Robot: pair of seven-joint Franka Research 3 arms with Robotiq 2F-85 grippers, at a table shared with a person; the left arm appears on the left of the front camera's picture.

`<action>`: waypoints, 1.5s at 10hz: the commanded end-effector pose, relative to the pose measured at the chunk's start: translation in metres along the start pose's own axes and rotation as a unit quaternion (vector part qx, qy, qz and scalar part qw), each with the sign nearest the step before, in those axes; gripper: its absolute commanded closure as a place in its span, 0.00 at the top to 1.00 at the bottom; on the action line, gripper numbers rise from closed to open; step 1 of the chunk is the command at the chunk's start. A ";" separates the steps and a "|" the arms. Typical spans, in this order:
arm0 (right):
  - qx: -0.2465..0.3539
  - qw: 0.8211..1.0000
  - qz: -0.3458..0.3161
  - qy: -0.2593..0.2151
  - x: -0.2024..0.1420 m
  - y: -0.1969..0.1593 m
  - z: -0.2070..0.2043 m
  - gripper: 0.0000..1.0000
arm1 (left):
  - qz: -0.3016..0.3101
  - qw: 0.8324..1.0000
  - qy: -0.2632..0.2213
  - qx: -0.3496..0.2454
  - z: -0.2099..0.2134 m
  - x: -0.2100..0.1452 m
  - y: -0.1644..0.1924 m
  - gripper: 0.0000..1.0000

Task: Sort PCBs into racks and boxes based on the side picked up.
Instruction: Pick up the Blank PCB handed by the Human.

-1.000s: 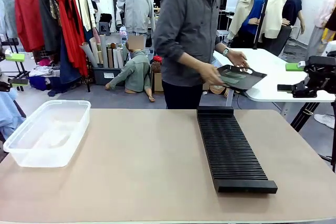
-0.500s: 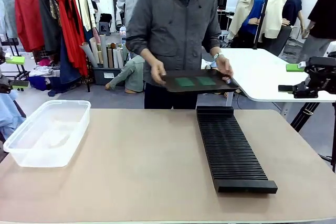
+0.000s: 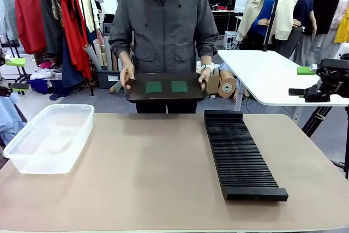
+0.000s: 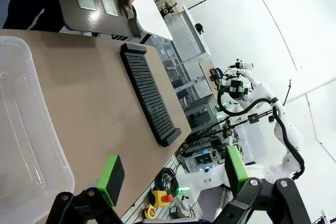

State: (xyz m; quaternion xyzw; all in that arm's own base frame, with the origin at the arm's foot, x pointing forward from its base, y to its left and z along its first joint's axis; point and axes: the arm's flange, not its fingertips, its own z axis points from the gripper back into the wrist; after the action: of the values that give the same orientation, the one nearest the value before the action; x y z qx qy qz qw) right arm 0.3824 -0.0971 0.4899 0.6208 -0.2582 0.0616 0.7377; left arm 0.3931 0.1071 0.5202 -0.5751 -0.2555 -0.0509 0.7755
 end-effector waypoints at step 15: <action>0.004 1.000 0.001 -0.001 0.000 0.002 0.001 1.00 | 0.007 1.000 -0.006 0.001 0.000 0.000 -0.003 1.00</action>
State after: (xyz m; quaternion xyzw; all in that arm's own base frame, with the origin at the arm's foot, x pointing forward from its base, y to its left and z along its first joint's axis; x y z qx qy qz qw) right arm 0.3823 -0.0972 0.4899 0.6209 -0.2582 0.0616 0.7376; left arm 0.3931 0.1071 0.5202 -0.5752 -0.2550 -0.0502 0.7756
